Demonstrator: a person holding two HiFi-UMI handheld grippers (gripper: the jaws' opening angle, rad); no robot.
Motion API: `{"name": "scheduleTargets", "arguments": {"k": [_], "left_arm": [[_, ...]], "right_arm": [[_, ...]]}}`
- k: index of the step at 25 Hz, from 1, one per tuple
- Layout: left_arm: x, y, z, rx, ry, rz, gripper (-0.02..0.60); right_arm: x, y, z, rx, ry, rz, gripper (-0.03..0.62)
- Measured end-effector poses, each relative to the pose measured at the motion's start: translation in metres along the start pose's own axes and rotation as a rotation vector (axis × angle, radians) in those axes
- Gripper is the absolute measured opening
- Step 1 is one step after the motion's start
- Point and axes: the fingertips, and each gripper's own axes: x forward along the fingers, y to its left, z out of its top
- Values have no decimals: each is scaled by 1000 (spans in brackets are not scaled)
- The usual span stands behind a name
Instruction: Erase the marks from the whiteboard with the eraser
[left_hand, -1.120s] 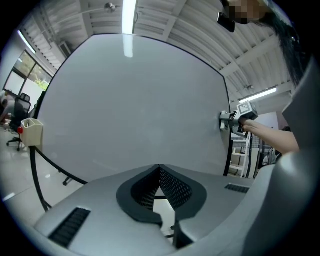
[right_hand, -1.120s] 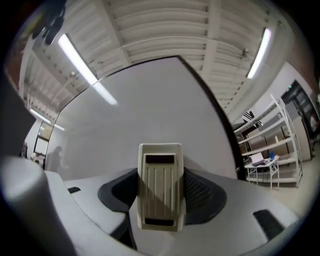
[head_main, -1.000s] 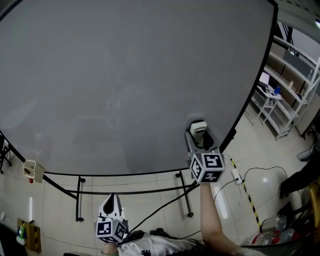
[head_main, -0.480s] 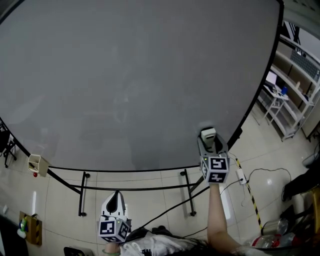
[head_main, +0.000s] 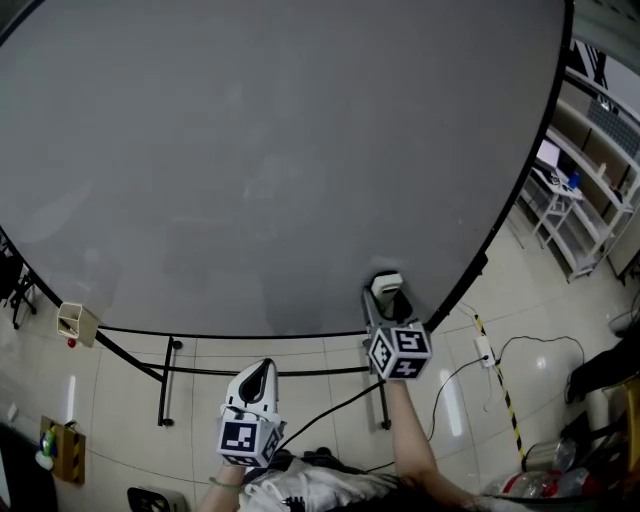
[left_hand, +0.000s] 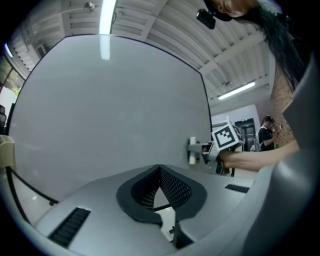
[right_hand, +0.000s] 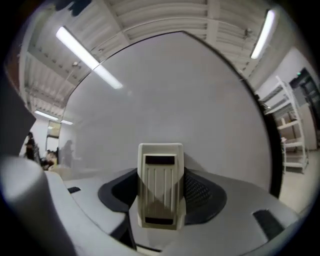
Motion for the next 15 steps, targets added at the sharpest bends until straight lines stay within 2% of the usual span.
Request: {"name": "scheduleTargets", "arguments": {"k": [2,3,5,8,10,13,15], "left_arm": [[10,-21,13,33,-24,-39,2],[13,-32,21,28,-33,-56,2],[13,-49,29,3,-34,-83,2],[12,-55,21,33,-15,-117,2],[13,-55,14,70,-1,-132,2],[12,-60,11,54,4,-142,2],[10,-62,14,19,4,-133,2]], "right_arm": [[16,69,-38,-127,86,97,273],[22,91,-51,-187,112,115,272],[25,104,-59,-257,132,107,272],[20,77,-30,-295,98,57,272],[15,49,0,-266,67,31,272],[4,11,50,-240,4,-50,270],[-8,-1,100,-247,-99,-137,272]]}}
